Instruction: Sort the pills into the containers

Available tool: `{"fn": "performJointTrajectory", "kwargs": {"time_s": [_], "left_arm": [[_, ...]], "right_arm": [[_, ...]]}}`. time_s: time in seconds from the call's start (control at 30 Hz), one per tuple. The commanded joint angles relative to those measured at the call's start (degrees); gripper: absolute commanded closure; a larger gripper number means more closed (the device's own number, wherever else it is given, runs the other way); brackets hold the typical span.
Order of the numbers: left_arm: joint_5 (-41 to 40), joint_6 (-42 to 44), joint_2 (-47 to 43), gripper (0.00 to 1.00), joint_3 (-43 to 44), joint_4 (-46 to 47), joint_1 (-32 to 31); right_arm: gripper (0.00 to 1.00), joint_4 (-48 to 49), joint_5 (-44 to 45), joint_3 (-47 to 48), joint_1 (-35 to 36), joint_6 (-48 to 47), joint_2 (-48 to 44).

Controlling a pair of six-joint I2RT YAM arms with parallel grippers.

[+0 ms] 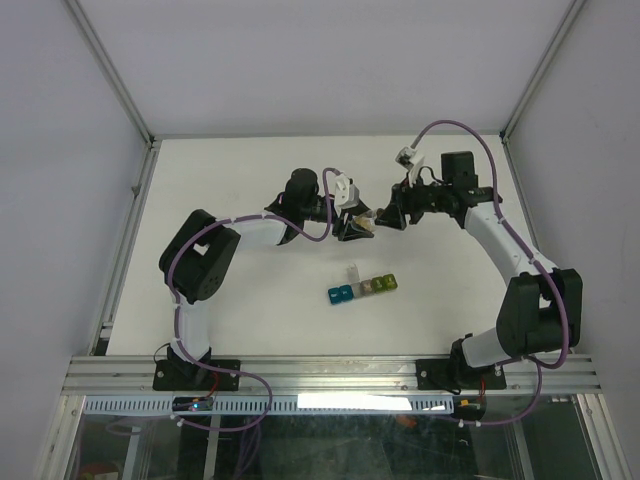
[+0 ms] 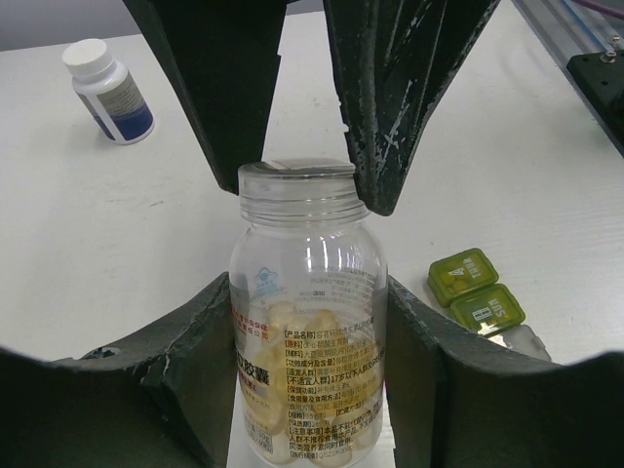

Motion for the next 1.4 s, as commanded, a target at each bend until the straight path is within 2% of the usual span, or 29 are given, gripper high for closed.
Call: {"fn": "performJointTrajectory", "kwargs": {"time_s": [0.0,0.1,0.27,0.37,0.47,0.63,0.7,0.77,0.8,0.87,1.0,1.07,1.13,1.2,1.37], "left_arm": [[0.57,0.58,-2.42,1.0,0.28,2.94,0.39],[0.52,0.56,-2.42,1.0,0.24,2.89,0.37],[0.63,0.72,-2.55,1.0,0.12,2.89,0.37],[0.6,0.73,-2.6,1.0,0.03,2.89,0.37],[0.73,0.78,-2.69,1.0,-0.06,2.9,0.36],[1.18,0.69,-2.67,1.0,-0.05,2.94,0.34],[1.27,0.75,-2.68,1.0,-0.06,2.94,0.34],[1.4,0.77,-2.78,1.0,-0.13,3.02,0.35],[1.44,0.81,-2.82,1.0,-0.19,2.99,0.36],[1.45,0.83,-2.86,1.0,-0.24,2.98,0.34],[1.29,0.9,-2.95,1.0,-0.33,3.07,0.37],[1.34,0.91,-2.99,1.0,-0.41,3.05,0.37],[1.35,1.0,-3.08,1.0,-0.48,3.06,0.45],[1.32,1.05,-3.12,1.0,-0.55,3.05,0.43],[1.19,1.05,-3.29,1.0,-0.83,3.32,0.46]], "right_arm": [[0.44,0.51,0.93,3.07,0.67,0.27,-0.49],[0.51,0.33,0.93,3.16,0.82,-0.05,-0.45],[0.69,-0.49,0.58,3.58,1.01,-1.38,-0.45],[0.74,-1.46,-0.41,3.72,1.01,-3.76,-0.78],[0.75,-2.75,-2.43,3.76,1.07,-8.98,-1.95],[0.73,-9.21,-6.27,5.27,1.83,-27.93,-3.14],[0.73,-15.58,-8.11,7.6,1.8,-38.6,-2.18],[0.73,-24.07,-9.29,10.39,1.8,-53.59,-0.75],[0.72,-29.17,-9.11,11.66,1.8,-62.35,-0.01],[0.64,-34.81,-8.23,13.82,1.8,-72.51,1.58],[0.54,-37.56,-7.33,17.11,1.82,-75.3,5.11],[0.45,-38.78,-7.81,17.73,1.8,-75.42,6.12],[0.32,-38.54,-8.76,17.22,1.75,-74.44,5.69],[0.03,-35.87,-9.64,15.94,1.64,-70.11,4.13],[0.01,-25.66,-10.94,12.3,0.03,-50.92,-0.76]]}}
